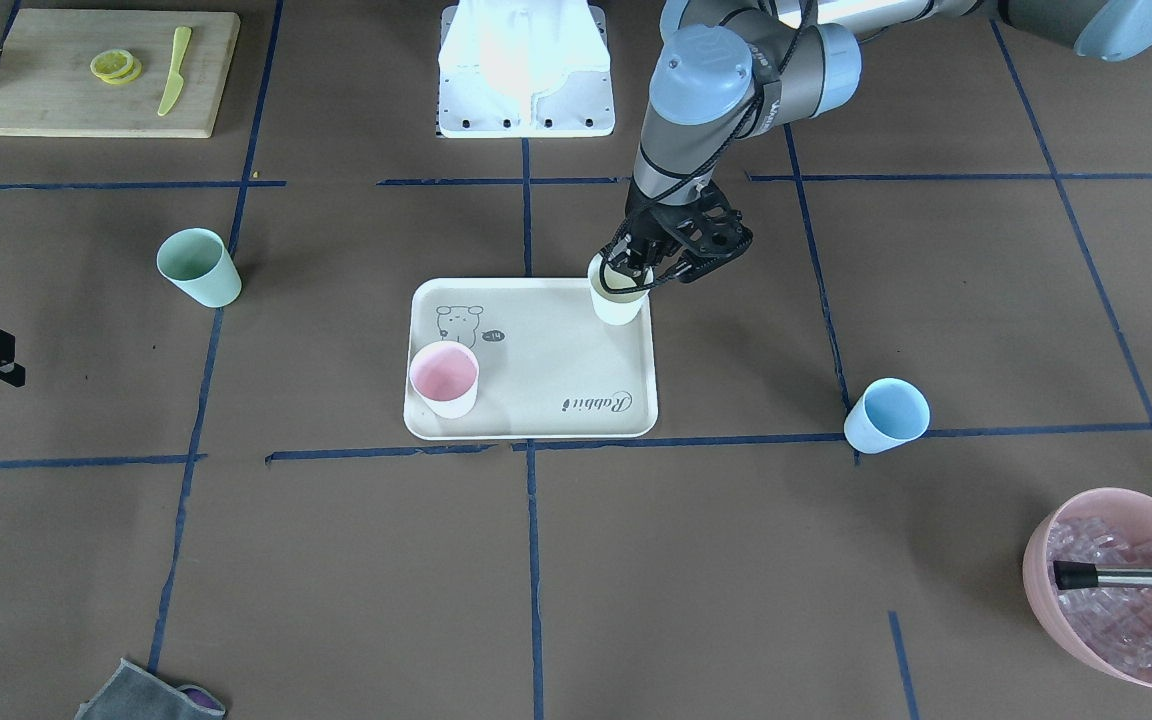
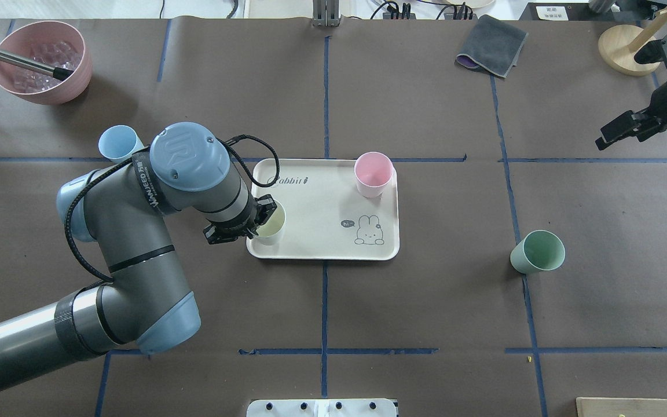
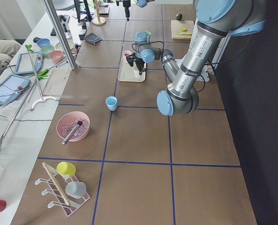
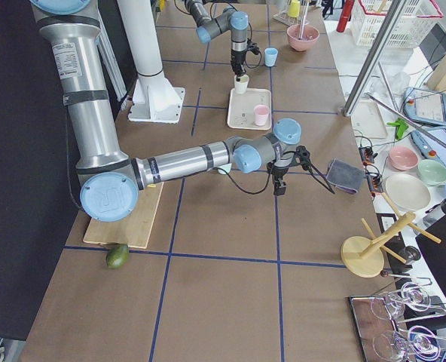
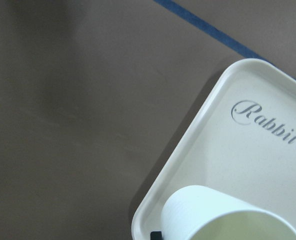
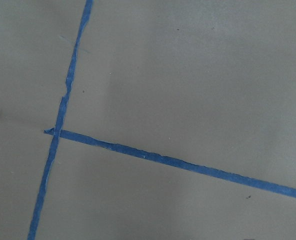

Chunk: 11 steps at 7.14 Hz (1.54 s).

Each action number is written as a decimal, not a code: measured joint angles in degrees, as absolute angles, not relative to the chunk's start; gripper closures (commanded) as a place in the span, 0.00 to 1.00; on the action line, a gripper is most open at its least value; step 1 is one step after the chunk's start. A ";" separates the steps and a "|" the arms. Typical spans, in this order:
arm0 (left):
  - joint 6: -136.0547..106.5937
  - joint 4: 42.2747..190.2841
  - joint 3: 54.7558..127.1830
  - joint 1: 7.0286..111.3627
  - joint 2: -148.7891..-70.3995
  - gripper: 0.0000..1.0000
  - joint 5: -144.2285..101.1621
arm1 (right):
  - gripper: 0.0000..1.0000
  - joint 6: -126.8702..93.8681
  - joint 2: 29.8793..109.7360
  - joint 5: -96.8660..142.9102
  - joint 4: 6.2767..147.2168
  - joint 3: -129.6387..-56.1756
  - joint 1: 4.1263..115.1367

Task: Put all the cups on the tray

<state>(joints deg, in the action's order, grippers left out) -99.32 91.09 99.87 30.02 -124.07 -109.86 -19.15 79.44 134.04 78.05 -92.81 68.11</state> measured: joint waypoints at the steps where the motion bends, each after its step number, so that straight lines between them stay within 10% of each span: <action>1: -99.50 91.81 99.23 29.16 -124.07 0.01 -109.07 | 0.01 -19.16 79.57 134.08 78.05 -93.03 68.12; 11: -58.65 84.63 120.97 47.55 -100.73 0.00 -123.90 | 0.01 -44.53 87.96 126.24 77.82 -110.84 57.14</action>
